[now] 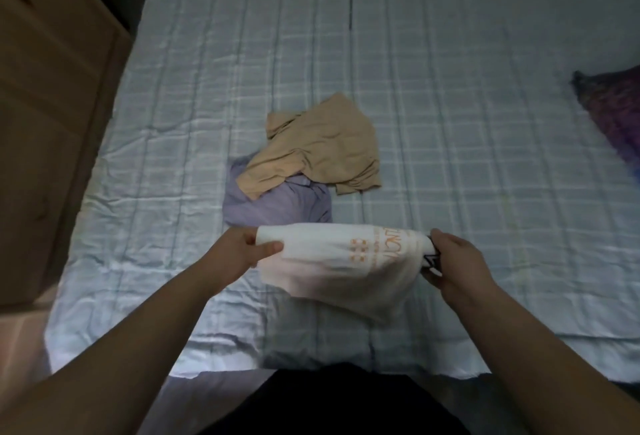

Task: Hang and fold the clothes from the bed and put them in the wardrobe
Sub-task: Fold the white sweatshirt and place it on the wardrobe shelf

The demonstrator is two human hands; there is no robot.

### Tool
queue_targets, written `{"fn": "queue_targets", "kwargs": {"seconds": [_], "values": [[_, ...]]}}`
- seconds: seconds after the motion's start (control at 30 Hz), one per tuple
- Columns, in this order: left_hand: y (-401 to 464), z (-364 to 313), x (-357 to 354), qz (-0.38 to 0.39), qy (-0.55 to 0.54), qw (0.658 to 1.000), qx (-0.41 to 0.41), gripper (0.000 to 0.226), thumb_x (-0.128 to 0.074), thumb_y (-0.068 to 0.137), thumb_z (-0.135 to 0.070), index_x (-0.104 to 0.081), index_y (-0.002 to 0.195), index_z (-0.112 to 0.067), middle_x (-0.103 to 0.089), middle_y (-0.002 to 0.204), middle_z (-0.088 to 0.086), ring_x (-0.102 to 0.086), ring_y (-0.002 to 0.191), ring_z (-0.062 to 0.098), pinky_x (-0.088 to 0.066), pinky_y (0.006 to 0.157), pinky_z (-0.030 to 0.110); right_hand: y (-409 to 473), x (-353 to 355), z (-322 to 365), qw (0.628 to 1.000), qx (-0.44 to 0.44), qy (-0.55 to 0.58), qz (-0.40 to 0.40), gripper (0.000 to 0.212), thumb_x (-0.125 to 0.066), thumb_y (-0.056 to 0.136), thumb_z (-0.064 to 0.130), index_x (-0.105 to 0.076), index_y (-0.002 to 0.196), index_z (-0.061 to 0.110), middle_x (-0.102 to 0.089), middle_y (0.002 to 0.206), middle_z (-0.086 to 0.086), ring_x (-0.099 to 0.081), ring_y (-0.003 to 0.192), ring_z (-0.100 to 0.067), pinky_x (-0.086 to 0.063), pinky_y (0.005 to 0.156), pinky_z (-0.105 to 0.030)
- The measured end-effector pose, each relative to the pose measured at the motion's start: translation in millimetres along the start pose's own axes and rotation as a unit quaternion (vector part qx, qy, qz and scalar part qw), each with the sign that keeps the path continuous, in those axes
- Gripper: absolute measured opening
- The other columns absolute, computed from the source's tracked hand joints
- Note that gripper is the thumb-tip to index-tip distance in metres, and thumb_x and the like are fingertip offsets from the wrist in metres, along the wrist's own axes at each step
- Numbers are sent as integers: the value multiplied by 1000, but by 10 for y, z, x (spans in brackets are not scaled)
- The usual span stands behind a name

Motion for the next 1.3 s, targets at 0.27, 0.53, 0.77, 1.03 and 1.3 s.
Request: {"fn": "queue_targets", "kwargs": {"seconds": [0.27, 0.53, 0.77, 1.03, 1.3], "values": [[1251, 25, 122, -71, -92, 991, 70, 32, -78, 81, -31, -66, 89, -3, -67, 78, 8, -62, 72, 20, -47, 63, 29, 1265, -699, 583, 996, -66, -9, 55, 10, -60, 93, 23, -59, 90, 13, -58, 76, -8, -58, 57, -20, -46, 41, -22], [3035, 471, 161, -168, -33, 985, 22, 18, -67, 88, -6, -55, 74, -9, -50, 50, -4, -45, 37, 6, -36, 40, 17, 2991, -1332, 622, 995, 51, -80, 28, 27, -65, 91, 28, -54, 111, 13, -60, 89, -15, -61, 48, -15, -46, 48, -21], [2602, 938, -84, -248, 60, 967, -10, 39, -73, 86, -31, -47, 106, -11, -55, 83, -8, -54, 74, 7, -42, 68, 25, 2483, -1100, -117, 971, 158, -172, -42, 72, -60, 90, 47, -24, 149, 29, -65, 116, -2, -63, 105, -23, -46, 99, -42], [2362, 1298, -367, -253, 116, 961, -7, 37, -63, 93, -29, -48, 111, -1, -49, 82, -3, -48, 73, 16, -34, 69, 29, 2281, -1147, -365, 890, 247, -377, -67, 32, -42, 102, 31, -38, 131, 16, -62, 120, -16, -60, 104, -40, -45, 88, -42], [2264, 1354, -554, -314, 124, 941, -20, 56, -63, 91, -35, -36, 138, -18, -54, 123, 1, -54, 106, 19, -42, 88, 30, 2503, -1076, -420, 854, 324, -401, -78, 50, -43, 100, 31, -28, 146, 19, -44, 143, -10, -49, 125, -34, -41, 104, -49]]}}
Point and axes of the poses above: each hand's wrist, its own y-axis towards the middle knuckle, its own x-axis out of the back of the hand, z = x × y, the point moved 3 cm from there along y, towards the middle knuckle
